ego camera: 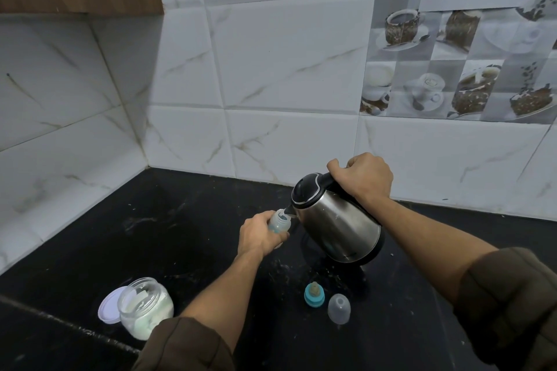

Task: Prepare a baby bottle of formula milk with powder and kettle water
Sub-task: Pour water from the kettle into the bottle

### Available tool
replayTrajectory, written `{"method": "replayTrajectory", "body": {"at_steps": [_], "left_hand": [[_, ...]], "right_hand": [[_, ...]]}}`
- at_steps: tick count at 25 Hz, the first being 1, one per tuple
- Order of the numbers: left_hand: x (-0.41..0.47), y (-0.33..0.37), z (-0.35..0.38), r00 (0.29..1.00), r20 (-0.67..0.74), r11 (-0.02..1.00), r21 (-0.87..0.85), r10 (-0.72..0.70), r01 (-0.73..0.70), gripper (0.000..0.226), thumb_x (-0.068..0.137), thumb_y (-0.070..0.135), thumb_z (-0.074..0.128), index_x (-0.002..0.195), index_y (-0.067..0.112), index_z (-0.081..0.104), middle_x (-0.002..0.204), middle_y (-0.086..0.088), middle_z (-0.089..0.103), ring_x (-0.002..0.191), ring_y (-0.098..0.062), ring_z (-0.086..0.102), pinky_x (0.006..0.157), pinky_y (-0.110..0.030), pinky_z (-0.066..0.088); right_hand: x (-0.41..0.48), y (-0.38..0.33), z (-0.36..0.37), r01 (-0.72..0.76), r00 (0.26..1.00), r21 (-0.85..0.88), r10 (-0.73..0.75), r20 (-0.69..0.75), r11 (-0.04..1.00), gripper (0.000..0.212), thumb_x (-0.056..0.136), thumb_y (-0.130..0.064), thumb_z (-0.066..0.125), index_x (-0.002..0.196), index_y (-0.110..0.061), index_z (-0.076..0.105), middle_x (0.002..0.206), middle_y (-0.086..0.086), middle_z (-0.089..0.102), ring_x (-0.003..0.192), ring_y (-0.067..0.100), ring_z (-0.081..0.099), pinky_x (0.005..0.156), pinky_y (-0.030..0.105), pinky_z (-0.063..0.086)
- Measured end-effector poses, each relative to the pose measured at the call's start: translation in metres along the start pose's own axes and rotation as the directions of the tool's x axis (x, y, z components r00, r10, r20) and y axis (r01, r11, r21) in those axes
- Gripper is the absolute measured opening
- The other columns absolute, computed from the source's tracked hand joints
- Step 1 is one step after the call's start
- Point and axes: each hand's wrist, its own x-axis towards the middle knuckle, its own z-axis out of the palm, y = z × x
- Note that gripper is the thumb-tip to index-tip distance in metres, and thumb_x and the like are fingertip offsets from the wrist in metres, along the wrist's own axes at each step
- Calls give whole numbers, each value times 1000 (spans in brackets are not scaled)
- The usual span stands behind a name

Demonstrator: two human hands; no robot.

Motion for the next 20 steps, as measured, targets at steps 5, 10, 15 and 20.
{"method": "replayTrajectory", "body": {"at_steps": [5, 10, 15, 20], "left_hand": [[1, -1, 1, 1000, -11, 1000, -13, 6, -6, 50, 75, 39, 89, 121, 37, 71, 104, 12, 74, 102, -11, 67, 95, -32, 53], [3, -2, 1, 1000, -18, 1000, -16, 8, -8, 50, 74, 40, 90, 121, 36, 71, 106, 11, 75, 103, -12, 67, 96, -34, 53], [1, -2, 0, 1000, -22, 1000, -24, 5, -6, 50, 74, 41, 89, 121, 37, 71, 105, 11, 75, 101, -12, 67, 92, -30, 52], [0, -1, -3, 1000, -28, 1000, -20, 3, -4, 46, 73, 41, 89, 116, 37, 72, 101, 12, 75, 99, -11, 68, 89, -29, 52]], "right_hand": [[1, 4, 2, -15, 1000, 10, 15, -4, 1000, 49, 77, -51, 59, 48, -16, 40, 45, -2, 29, 47, 23, 37, 49, 28, 32], [2, 5, 3, -25, 1000, 11, 25, -10, 1000, 50, 77, -52, 59, 48, -16, 40, 44, -1, 30, 47, 24, 38, 49, 29, 35], [1, 5, 3, -19, 1000, 16, 19, -16, 1000, 51, 77, -52, 59, 47, -15, 41, 44, -1, 32, 48, 25, 41, 49, 29, 34], [-1, 3, 1, -10, 1000, 14, 11, -16, 1000, 50, 77, -50, 61, 47, -15, 42, 44, -1, 31, 45, 23, 38, 47, 27, 31]]}}
